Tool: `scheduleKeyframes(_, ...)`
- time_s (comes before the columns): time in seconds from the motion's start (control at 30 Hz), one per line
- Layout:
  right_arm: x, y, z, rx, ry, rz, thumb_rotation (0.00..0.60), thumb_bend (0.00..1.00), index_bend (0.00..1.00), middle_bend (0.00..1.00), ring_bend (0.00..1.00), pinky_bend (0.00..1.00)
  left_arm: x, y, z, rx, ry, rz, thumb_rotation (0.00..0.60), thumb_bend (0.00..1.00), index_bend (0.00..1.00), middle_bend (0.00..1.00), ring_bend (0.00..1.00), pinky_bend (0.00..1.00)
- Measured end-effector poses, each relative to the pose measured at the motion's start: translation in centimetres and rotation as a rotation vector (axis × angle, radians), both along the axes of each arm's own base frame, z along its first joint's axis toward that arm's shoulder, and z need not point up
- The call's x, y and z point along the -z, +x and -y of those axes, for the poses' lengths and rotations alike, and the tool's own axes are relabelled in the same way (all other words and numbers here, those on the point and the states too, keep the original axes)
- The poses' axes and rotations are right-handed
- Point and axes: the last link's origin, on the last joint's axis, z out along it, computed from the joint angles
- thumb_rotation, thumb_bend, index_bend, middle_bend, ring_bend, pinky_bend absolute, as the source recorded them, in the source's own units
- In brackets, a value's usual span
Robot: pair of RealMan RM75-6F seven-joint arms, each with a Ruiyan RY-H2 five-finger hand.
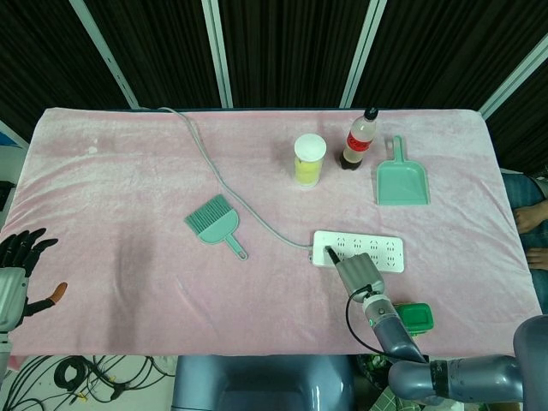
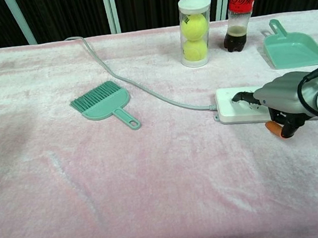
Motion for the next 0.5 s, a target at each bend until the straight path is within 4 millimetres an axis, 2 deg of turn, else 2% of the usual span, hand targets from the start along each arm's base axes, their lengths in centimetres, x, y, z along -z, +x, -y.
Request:
scheduleKeyframes(0.27,-0.8,1.1,0.4,-0.018,-0.052,0.062,0.6,0.57,0.11,0.92,1.0,1.0,-0.1,0.0,0.0,-0.002,0.0,0.002,0.6,0.26,0.19,0.08,0.02,0.0)
scheduleKeyframes(0.37,-1.5,1.8,0.6,-0.034,-0.089,0.108,0.6,0.56,0.04,0.92,1.0,1.0,0.0,0.0,0.0,-0.001,0.0,0.002,0.6,0.26,0.19,0.08,0.02,0.0)
scheduleKeyframes(0.5,-2.8,2.5,0.9,-0.065,-0.152,0.175,0.6,0.53,0.02,0.9,1.0,0.99,-0.1,0.0,0.0,-0.003,0.002,0.004,0.6,0.26,0.19,0.08,0.02,0.0)
